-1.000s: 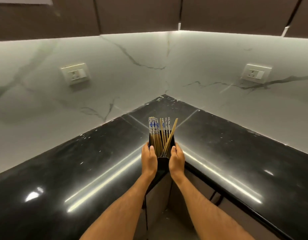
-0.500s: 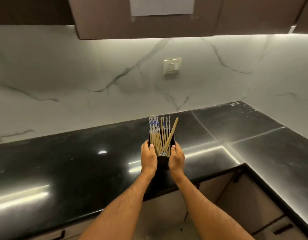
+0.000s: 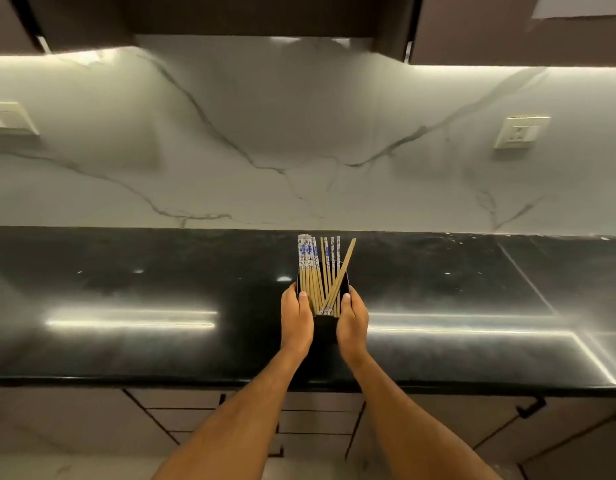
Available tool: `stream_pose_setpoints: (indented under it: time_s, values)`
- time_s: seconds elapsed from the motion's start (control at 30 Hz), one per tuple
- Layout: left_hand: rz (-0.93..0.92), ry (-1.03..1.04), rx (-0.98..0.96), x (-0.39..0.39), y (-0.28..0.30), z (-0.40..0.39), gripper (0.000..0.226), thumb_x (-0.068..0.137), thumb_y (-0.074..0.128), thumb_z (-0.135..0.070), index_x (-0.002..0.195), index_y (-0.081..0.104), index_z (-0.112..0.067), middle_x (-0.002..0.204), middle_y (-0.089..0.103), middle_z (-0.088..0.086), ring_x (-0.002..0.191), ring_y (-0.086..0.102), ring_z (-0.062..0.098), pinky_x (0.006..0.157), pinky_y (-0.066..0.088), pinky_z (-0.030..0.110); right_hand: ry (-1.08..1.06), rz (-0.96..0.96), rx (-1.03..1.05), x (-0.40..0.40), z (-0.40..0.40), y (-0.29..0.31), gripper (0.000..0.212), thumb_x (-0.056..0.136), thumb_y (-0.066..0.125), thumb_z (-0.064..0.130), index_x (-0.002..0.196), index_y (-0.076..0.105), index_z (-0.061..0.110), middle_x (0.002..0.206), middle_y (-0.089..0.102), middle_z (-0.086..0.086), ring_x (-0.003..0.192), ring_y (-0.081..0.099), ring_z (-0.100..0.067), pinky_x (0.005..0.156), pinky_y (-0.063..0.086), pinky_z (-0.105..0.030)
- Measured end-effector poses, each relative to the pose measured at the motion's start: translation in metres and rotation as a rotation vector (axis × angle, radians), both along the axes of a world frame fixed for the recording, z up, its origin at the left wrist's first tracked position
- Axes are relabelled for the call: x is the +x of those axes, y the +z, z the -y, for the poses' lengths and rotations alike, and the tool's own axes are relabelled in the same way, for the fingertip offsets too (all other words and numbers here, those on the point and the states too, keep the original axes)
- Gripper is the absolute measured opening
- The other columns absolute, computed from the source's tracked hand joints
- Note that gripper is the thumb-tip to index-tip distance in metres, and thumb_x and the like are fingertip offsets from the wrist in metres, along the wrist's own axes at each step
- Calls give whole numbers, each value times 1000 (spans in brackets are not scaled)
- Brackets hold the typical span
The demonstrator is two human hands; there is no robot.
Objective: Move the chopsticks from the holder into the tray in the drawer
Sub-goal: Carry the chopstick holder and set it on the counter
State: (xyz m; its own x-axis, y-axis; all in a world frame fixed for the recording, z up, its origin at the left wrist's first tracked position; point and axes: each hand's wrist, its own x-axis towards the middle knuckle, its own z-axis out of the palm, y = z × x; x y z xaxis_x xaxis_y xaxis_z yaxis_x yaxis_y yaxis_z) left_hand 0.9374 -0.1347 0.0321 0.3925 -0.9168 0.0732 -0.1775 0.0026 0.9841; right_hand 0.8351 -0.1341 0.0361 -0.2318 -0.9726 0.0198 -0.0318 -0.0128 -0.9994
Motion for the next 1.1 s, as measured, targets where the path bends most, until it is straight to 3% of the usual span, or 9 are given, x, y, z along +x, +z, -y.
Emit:
stream_pose_setpoints:
  time_s: [0.13,0.23,0.4,0.67,0.97,1.03,1.1]
  values:
    - [19,14,10,63,-9,-1,23,107,38,-26,123,53,-32,121,54,-10,108,55,-3,84,43,14,26,23,17,63,1,-8,35,110,34,19,132,59,9,123,68,-9,113,66,-17,99,56,-44]
    - [38,27,12,99,-17,4,23,107,38,-26,122,54,-32,120,55,-10,107,56,-3,86,44,14,40,25,30,98,7,-16,35,110,34,19,132,59,7,123,68,-9,114,66,-18,99,56,-45]
    - [19,54,54,144,-39,17,30,107,37,-27,131,54,-22,121,52,-9,106,55,-4,96,48,26,64,-20,18,142,20,-31,32,109,35,21,122,63,15,117,69,-3,110,67,-15,96,58,-46]
    - [-4,41,85,171,-60,33,32,107,37,-26,134,52,-21,124,54,-6,108,55,-1,97,48,28,37,-46,62,168,36,-50,32,109,37,20,128,62,17,121,67,0,115,63,-13,102,54,-44]
    - [11,23,103,185,-61,50,37,107,37,-27,141,49,-18,124,50,-10,111,50,0,87,36,12,-21,-92,75,183,54,-52,36,109,36,20,136,58,14,128,64,-1,121,59,-13,109,48,-43]
    - [15,11,107,187,-60,52,37,107,37,-27,140,50,-17,127,52,-7,115,51,3,91,39,14,-24,-100,90,183,55,-52,36,109,36,21,138,57,15,130,63,-2,122,58,-14,110,47,-43]
    - [19,-8,122,190,-59,53,40,106,38,-28,143,49,-15,133,54,-2,121,51,9,102,43,27,-16,-114,97,183,57,-52,36,108,37,22,138,57,15,131,63,-2,123,58,-14,110,47,-44]
